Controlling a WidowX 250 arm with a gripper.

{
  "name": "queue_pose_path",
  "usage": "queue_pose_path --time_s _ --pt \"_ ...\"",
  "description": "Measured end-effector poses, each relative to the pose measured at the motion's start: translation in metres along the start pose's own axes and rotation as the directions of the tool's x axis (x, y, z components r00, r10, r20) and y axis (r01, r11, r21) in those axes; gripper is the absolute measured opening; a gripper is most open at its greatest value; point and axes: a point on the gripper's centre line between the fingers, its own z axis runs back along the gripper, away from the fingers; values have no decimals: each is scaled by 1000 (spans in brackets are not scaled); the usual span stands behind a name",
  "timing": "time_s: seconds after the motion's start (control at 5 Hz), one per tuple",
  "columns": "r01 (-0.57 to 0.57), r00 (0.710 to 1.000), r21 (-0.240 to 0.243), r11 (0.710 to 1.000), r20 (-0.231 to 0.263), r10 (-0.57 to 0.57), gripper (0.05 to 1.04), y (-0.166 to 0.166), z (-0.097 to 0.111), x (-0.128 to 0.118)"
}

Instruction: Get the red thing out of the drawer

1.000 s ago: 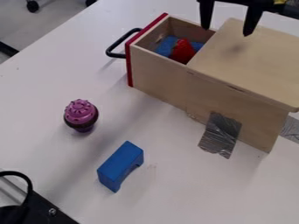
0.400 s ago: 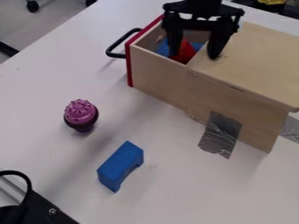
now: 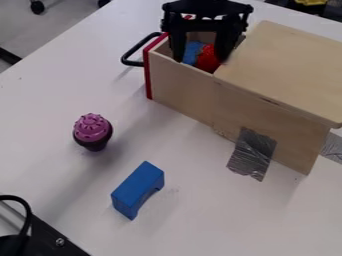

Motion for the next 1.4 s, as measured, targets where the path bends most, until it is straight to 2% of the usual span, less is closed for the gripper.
queue_pose_path --time_s 0.2,0.4,0.8,1.2,1.4 --pt "-97 995 -34 995 21 98 997 -6 10 12" --pt "-161 987 -15 987 -3 161 997 -16 2 20" --pt "-227 974 10 974 -13 228 997 -43 -14 41" --pt "-277 960 66 959 -28 279 997 -42 -40 48" --pt "-316 948 72 946 -29 318 997 -39 -38 52"
